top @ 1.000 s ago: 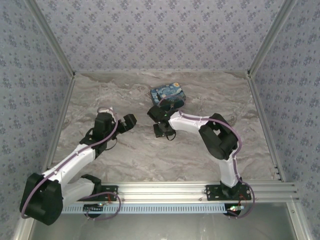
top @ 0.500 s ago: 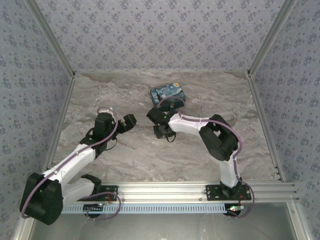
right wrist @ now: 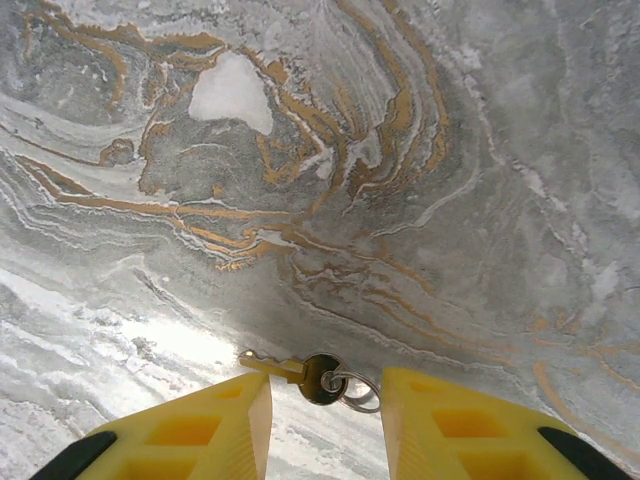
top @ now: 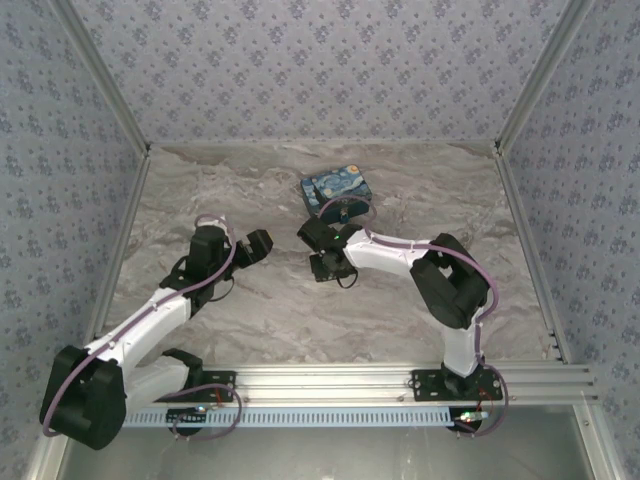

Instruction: Unlock the padlock with the key

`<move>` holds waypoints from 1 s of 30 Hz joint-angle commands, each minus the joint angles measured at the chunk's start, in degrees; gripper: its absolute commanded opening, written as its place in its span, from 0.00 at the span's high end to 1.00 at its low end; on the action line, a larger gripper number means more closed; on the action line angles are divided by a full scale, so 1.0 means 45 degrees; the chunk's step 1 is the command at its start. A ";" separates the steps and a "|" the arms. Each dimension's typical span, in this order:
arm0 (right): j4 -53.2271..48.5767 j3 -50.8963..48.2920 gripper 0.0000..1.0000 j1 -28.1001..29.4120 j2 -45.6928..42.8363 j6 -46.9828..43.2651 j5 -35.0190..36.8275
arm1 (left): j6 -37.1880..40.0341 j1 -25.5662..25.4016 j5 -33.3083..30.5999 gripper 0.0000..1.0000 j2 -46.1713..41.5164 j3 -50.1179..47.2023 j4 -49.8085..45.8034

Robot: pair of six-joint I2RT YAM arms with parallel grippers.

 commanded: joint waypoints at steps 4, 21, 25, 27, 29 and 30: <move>0.0081 -0.0175 0.65 -0.0101 0.0071 0.0229 -0.0349 | 0.0246 -0.0049 -0.0148 0.01 -0.0139 0.0262 -0.0178; -0.0133 -0.0440 0.64 -0.0235 -0.0703 -0.0089 0.0219 | 0.0219 -0.0049 -0.0167 0.01 -0.0030 0.0250 -0.0196; 0.0140 -0.0655 0.64 -0.0383 -0.0604 -0.0143 -0.0111 | 0.0225 -0.0049 -0.0167 0.01 -0.0044 0.0262 -0.0209; 0.0464 -0.0796 0.64 -0.0433 -0.0519 -0.0206 -0.0489 | 0.0248 -0.0046 -0.0157 0.01 -0.0044 0.0247 -0.0229; 0.0640 -0.0829 0.64 -0.0478 -0.0389 -0.0204 -0.0699 | 0.0223 -0.0048 -0.0157 0.01 -0.0024 0.0257 -0.0238; 0.0684 -0.0839 0.64 -0.0473 -0.0307 -0.0221 -0.0794 | 0.0222 -0.0049 -0.0165 0.01 -0.0027 0.0249 -0.0229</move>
